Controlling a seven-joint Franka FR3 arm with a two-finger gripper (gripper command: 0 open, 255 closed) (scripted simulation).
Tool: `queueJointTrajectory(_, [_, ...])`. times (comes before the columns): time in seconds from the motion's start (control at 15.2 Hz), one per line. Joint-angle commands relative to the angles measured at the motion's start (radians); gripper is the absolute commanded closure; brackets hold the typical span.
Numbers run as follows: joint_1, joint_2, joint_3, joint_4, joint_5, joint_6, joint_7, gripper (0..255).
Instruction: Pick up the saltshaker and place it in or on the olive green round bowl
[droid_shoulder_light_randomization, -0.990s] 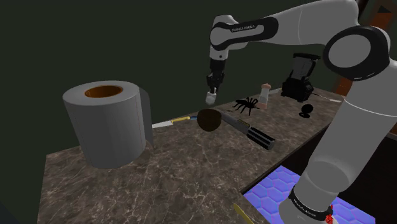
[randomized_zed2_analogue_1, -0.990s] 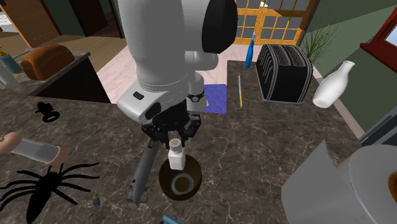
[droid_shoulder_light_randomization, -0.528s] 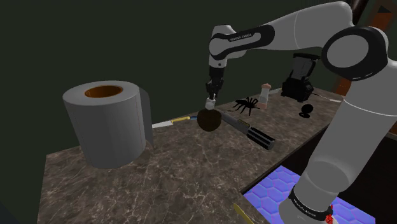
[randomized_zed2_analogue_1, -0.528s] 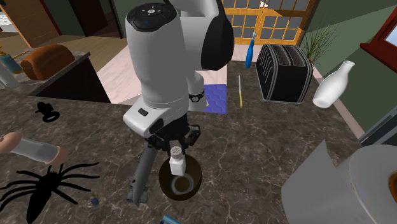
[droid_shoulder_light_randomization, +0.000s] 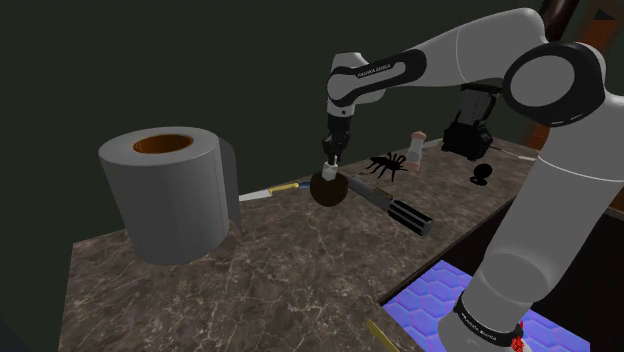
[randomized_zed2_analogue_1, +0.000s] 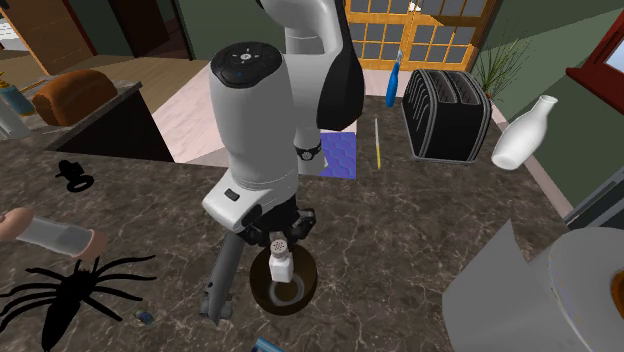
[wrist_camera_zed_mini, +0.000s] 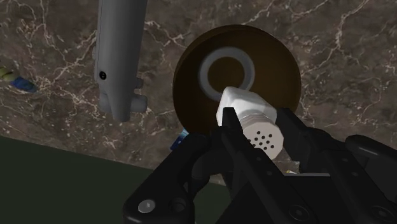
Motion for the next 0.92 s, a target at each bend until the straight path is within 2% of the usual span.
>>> queueJointTrajectory(0.0, [0.000,0.001,0.000,-0.001,0.000,0.002,0.000,255])
queueJointTrajectory(0.26, [0.000,0.001,0.000,-0.001,0.000,0.002,0.000,255])
queueJointTrajectory(0.33, [0.000,0.001,0.000,-0.001,0.000,0.002,0.000,0])
queueJointTrajectory(0.66, [0.000,0.001,0.000,-0.001,0.000,0.002,0.000,0])
queueJointTrajectory(0.86, [0.000,-0.016,0.000,0.080,-0.001,-0.096,0.000,0])
